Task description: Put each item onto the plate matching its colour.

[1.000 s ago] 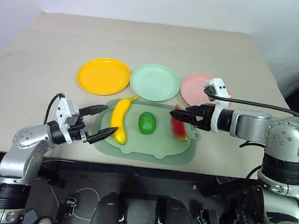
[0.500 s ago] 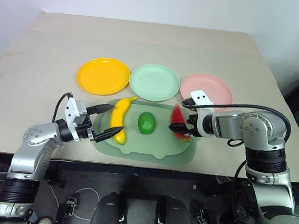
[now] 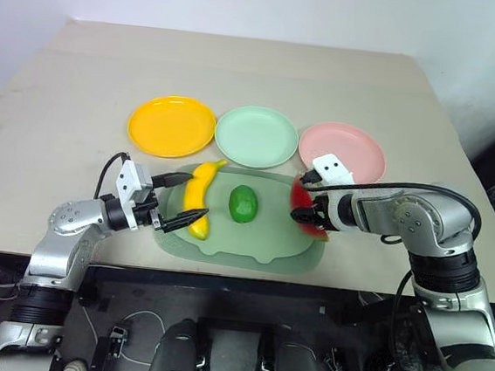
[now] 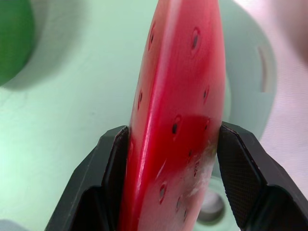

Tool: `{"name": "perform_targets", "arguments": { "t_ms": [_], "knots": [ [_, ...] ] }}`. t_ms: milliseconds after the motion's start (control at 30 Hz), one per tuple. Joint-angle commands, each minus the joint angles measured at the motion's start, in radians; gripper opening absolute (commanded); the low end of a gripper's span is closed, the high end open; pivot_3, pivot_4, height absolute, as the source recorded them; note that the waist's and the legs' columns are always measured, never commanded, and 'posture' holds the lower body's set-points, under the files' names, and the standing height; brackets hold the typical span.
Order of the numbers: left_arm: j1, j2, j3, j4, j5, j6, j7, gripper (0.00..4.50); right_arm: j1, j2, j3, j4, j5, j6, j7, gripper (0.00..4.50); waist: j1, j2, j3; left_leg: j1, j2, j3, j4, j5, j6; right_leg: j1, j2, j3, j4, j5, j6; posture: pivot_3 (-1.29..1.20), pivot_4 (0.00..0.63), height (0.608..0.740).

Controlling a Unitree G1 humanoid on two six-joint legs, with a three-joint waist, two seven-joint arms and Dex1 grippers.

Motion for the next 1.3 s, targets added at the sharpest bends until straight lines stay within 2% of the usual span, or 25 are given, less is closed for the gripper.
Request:
{"name": "perform_targets", "arguments": {
  "t_ms": [33, 167, 233, 333, 467, 700, 867, 900, 967, 1067, 1200, 1300],
  "knots": [
    [-0.005, 0.007, 0.018, -0.013, -0.008, -0.018, -0.003, 4.5, -0.079, -0.004, -0.122, -0.05, 0.034, -0.006, 0.071, 2.43, 0.0, 0.001, 0.0, 0.0, 0.0, 0.0, 0.0, 0.0, 0.0, -0.001, 0.0, 0.0, 0.0, 0.0, 0.0, 0.0, 0.15, 0.695],
    [0.011, 0.013, 0.029, -0.038, -0.013, -0.01, 0.01, 4.5, -0.194, -0.015, -0.161, 0.077, -0.022, -0.115, 0.106, 2.43, -0.002, 0.001, 0.001, -0.001, 0.0, 0.0, 0.0, 0.0, 0.0, -0.002, 0.0, 0.0, 0.0, 0.0, 0.0, 0.0, 0.15, 0.695],
    [0.025, 0.015, 0.032, -0.059, -0.017, -0.002, 0.019, 4.5, -0.226, -0.028, -0.122, 0.181, -0.08, -0.194, 0.129, 2.43, -0.002, 0.001, 0.001, -0.001, 0.0, 0.001, 0.0, 0.0, 0.0, -0.001, 0.0, 0.0, 0.0, 0.0, 0.0, 0.0, 0.15, 0.695],
    [0.052, 0.017, 0.036, -0.1, -0.026, 0.011, 0.032, 4.5, -0.236, -0.046, -0.042, 0.347, -0.196, -0.418, 0.201, 2.43, 0.0, 0.001, 0.001, -0.001, 0.0, 0.001, -0.001, 0.0, 0.0, -0.001, 0.0, 0.0, -0.001, 0.0, 0.0, 0.0, 0.15, 0.695],
    [0.089, 0.023, 0.052, -0.152, -0.031, 0.027, 0.059, 4.5, -0.291, -0.017, 0.042, 0.692, -0.355, -0.659, 0.262, 2.43, -0.002, 0.001, 0.001, -0.001, 0.0, 0.002, 0.0, 0.0, 0.0, -0.001, 0.0, 0.0, -0.001, 0.0, 0.0, 0.0, 0.15, 0.695],
    [0.155, 0.035, 0.085, -0.239, -0.049, 0.053, 0.104, 4.5, -0.407, 0.067, 0.022, 1.105, -0.485, -0.917, 0.278, 2.43, -0.025, 0.002, 0.001, -0.001, 0.0, 0.003, -0.001, 0.001, -0.001, -0.002, 0.001, 0.0, 0.0, 0.0, 0.0, 0.0, 0.15, 0.695],
    [0.197, 0.037, 0.098, -0.278, -0.054, 0.06, 0.127, 4.5, -0.467, 0.105, -0.001, 1.244, -0.541, -1.011, 0.272, 2.43, -0.027, 0.002, 0.001, -0.001, 0.0, 0.003, -0.001, 0.001, -0.001, -0.002, 0.001, 0.001, 0.0, 0.0, 0.0, 0.0, 0.15, 0.695],
    [0.201, 0.037, 0.099, -0.283, -0.055, 0.061, 0.131, 4.5, -0.475, 0.11, -0.006, 1.257, -0.55, -1.02, 0.275, 2.99, -0.026, 0.002, 0.001, -0.001, 0.0, 0.003, -0.001, 0.001, -0.001, -0.002, 0.001, 0.001, 0.0, 0.0, 0.0, 0.0, 0.15, 0.695],
    [0.205, 0.036, 0.098, -0.29, -0.056, 0.063, 0.137, 4.5, -0.484, 0.116, -0.011, 1.272, -0.566, -1.035, 0.285, 3.43, -0.024, 0.002, 0.001, -0.001, 0.0, 0.003, -0.001, 0.001, -0.001, -0.002, 0.001, 0.001, 0.001, 0.0, 0.0, 0.0, 0.15, 0.695],
    [0.206, 0.037, 0.099, -0.297, -0.06, 0.069, 0.143, 4.5, -0.494, 0.115, -0.023, 1.272, -0.581, -1.043, 0.298, 4.46, -0.024, 0.002, 0.001, -0.001, 0.0, 0.003, 0.0, 0.001, -0.001, -0.002, 0.001, 0.001, 0.001, 0.0, 0.0, 0.0, 0.15, 0.695],
    [0.21, 0.043, 0.111, -0.304, -0.074, 0.078, 0.144, 4.5, -0.49, 0.078, -0.054, 1.204, -0.584, -1.036, 0.308, 4.46, -0.024, 0.002, 0.002, -0.001, 0.0, 0.003, 0.0, 0.001, -0.001, -0.002, 0.001, 0.001, 0.001, 0.0, 0.0, 0.0, 0.15, 0.695],
    [0.203, 0.047, 0.133, -0.309, -0.106, 0.104, 0.148, 4.5, -0.463, 0.017, -0.082, 1.078, -0.562, -0.953, 0.365, 4.46, -0.024, 0.004, 0.002, -0.002, 0.0, 0.003, 0.0, 0.001, -0.001, -0.003, 0.001, 0.001, 0.001, 0.0, 0.0, 0.0, 0.15, 0.695]
  ]
}}
